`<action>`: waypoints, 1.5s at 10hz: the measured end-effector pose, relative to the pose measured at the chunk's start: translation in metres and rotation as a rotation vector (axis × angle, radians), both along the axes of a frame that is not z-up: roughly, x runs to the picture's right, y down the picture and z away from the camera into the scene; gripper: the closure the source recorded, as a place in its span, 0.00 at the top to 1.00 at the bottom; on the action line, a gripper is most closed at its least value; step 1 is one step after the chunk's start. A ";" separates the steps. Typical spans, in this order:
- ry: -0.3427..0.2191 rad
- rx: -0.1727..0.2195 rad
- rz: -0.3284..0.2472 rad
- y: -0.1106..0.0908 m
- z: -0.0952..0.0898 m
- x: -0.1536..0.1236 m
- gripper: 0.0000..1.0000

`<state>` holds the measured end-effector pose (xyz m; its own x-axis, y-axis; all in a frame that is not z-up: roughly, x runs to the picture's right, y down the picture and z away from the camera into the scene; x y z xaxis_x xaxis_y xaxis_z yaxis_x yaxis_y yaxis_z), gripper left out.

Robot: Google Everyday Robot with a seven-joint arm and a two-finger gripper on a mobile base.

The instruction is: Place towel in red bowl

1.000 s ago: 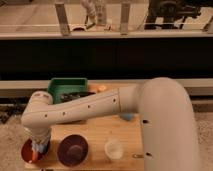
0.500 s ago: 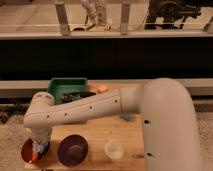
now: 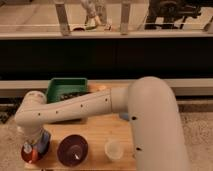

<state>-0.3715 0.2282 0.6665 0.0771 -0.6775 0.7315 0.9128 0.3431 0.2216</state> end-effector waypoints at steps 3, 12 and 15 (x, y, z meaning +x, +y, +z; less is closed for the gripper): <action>-0.053 -0.023 -0.051 0.019 -0.003 -0.020 0.00; -0.135 -0.043 -0.152 0.031 0.013 -0.004 0.69; -0.206 -0.043 -0.178 0.025 0.012 0.002 0.77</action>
<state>-0.3695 0.2529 0.6782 -0.1945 -0.6346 0.7480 0.8967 0.1941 0.3979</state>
